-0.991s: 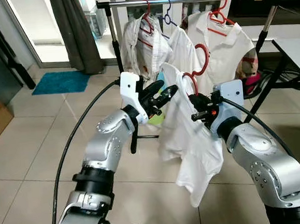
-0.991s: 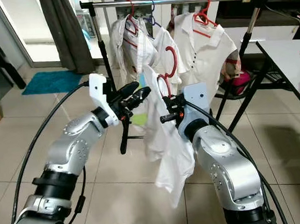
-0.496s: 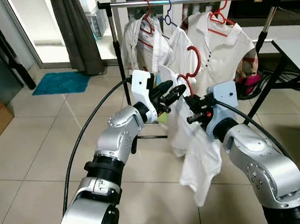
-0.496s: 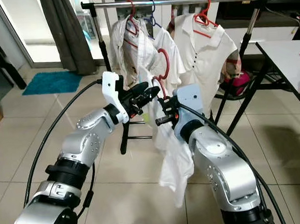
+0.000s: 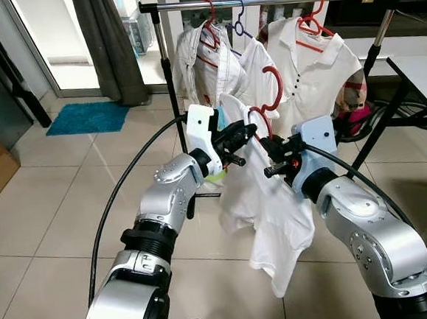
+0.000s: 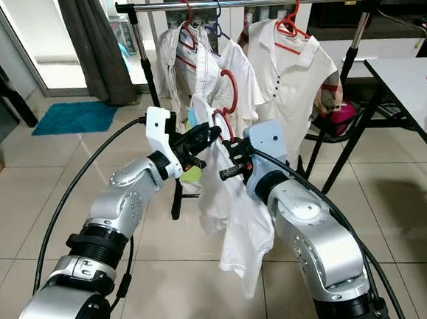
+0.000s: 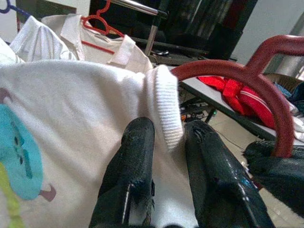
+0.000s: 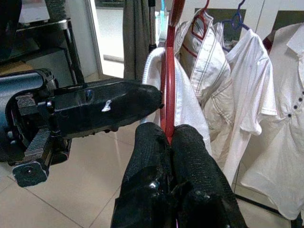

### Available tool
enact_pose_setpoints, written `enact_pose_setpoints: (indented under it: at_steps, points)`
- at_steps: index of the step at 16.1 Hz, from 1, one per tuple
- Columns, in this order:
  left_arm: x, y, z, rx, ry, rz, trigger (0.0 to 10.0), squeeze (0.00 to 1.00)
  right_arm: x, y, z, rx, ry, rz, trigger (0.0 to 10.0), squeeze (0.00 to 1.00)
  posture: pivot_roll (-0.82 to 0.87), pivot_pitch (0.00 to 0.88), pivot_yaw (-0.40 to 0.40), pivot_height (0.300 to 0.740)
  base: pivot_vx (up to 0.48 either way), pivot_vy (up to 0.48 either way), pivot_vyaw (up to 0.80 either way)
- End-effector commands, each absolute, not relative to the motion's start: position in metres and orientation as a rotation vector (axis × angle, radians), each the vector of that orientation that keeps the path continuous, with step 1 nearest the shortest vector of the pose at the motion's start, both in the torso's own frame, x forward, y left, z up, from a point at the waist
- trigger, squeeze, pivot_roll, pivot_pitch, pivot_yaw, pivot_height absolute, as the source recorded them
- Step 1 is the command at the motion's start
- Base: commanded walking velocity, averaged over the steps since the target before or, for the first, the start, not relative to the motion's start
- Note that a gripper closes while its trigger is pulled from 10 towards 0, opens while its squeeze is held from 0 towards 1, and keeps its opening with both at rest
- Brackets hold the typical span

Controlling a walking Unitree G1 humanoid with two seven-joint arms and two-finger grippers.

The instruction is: Hang hanger

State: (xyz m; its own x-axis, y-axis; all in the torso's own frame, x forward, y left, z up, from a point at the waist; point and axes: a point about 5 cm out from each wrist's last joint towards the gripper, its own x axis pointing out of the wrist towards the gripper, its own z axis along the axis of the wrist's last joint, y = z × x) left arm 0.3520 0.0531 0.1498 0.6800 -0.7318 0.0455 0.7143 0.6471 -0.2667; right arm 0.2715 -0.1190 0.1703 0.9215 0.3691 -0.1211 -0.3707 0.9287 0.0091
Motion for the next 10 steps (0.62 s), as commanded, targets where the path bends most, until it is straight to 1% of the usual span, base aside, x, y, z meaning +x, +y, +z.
enact_pose_setpoints:
  at_steps: [1,7,10]
  points:
    - [0.3561,0.0542,0.156,-0.254,0.05,-0.825,0.0,0.0,0.272,-0.1144,0.1886,-0.025,0.031,0.4,10.0,0.0,0.01,0.0,0.076,0.74,0.0,0.0,0.0]
    - [0.3558,0.0544,0.1499,-0.224,0.07,-0.85,0.0,0.0,0.272,-0.1139,0.1907,-0.031,0.02,0.404,10.0,0.0,0.0,0.0,0.077,0.74,0.0,0.0,0.0]
    - [0.3564,0.0567,0.1467,-0.216,0.078,-0.827,0.0,0.0,0.2702,-0.1138,0.1902,-0.032,0.022,0.405,10.0,0.0,0.0,0.0,0.076,0.74,0.0,0.0,0.0]
